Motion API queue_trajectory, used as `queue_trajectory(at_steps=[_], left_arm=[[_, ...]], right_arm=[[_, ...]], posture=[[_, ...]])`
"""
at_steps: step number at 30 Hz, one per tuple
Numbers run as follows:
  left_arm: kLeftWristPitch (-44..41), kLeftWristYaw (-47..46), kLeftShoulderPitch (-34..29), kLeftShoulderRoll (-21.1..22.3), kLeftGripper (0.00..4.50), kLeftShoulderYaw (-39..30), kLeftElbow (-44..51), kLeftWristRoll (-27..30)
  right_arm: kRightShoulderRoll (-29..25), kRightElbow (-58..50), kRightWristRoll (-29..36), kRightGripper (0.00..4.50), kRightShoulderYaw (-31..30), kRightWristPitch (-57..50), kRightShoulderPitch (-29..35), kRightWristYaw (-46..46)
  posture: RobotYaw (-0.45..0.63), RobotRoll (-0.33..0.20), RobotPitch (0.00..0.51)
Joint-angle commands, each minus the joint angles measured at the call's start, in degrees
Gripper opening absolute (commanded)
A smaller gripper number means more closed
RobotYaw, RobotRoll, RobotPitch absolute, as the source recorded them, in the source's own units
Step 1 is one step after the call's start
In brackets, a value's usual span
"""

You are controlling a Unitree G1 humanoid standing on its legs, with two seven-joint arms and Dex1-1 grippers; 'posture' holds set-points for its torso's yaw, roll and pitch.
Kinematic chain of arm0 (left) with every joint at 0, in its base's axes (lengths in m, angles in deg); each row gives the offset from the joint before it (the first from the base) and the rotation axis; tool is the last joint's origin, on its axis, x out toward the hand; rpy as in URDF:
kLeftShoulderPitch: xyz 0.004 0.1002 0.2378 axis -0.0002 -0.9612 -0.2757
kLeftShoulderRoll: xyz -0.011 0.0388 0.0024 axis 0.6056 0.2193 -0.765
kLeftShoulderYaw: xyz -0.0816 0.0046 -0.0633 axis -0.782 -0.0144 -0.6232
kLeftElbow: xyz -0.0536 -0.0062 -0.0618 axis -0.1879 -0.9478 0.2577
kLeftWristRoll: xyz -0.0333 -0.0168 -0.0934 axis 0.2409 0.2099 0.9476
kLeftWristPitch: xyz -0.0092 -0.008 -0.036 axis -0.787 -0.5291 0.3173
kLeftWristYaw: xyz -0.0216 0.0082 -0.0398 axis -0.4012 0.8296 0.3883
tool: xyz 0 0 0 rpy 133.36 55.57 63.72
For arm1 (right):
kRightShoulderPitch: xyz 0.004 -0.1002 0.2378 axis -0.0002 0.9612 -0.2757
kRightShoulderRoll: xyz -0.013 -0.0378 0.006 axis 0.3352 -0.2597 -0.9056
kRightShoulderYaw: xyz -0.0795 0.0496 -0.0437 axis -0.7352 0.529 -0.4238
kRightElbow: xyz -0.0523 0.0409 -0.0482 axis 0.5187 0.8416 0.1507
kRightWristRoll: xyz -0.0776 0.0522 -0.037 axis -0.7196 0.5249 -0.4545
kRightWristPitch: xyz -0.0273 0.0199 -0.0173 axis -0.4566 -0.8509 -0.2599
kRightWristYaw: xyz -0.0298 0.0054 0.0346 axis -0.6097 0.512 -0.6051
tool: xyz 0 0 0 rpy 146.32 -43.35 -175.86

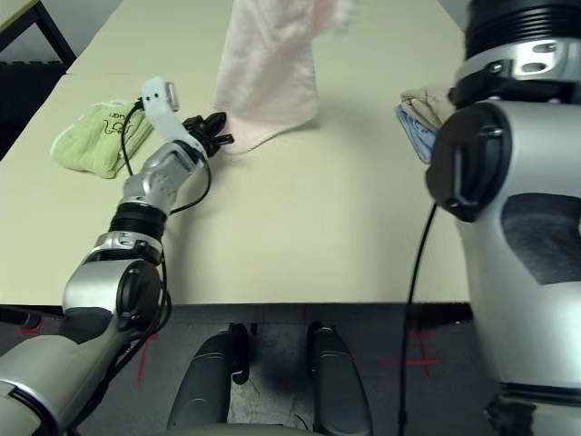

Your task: Fold the towel and set it aside.

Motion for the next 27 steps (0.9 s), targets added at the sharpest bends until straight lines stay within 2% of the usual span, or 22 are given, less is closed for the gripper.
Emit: queue_trajectory(at_steps=[1, 5, 10, 14, 18, 21, 24, 27], left_arm=[[1.78, -0.03, 3.1, -1.69, 0.04, -0.04, -2.68, -0.05], [2.82, 0.61, 4.4, -4.3, 0.04, 0.59, -4.27, -0.34], [0.18, 3.58, 1.13, -5.49, 0.04, 3.56, 0.07, -1.19], [-4.01, 5.56, -4.62, -3.18, 0.04, 6.55, 7.25, -2.52], [-8.98, 8.02, -11.12, 2.21, 0.04, 9.31, 16.26, -4.01], [-12.0, 10.9, -16.0, 8.96, 0.65, 11.73, 24.74, -5.94], [-15.66, 12.87, -19.77, 14.51, 1.73, 12.41, 33.53, -5.94], [-24.78, 14.07, -22.42, 16.27, 2.91, 12.03, 44.4, -1.38]], right_arm=[[2.66, -0.89, 2.36, 0.0, 0.05, -3.31, -0.5, 1.05], [7.88, -1.48, 3.35, 0.0, -0.01, -4.34, 1.36, -1.35], [10.97, 1.68, -0.18, 0.0, -2.12, -2.79, 4.73, -6.56], [11.8, 2.6, -0.68, 0.0, -2.58, -1.66, 6.74, -7.83], [11.16, 4.16, -0.79, 0.0, -1.79, -0.39, 6.23, -9.14], [11.15, 4.35, -0.76, 0.0, -1.76, -0.16, 6.35, -9.35], [11.51, 4.26, -0.62, 0.0, -1.89, -0.14, 6.62, -9.26], [11.88, 4.91, -0.79, 0.0, -1.91, 0.77, 6.43, -9.57]], posture=[[0.04, 0.0, 0.172], [0.03, 0.0, 0.174], [0.05, 0.0, 0.182], [0.07, 0.0, 0.19], [0.08, 0.0, 0.191], [0.09, 0.0, 0.191], [0.1, 0.0, 0.192], [0.12, 0.0, 0.193]])
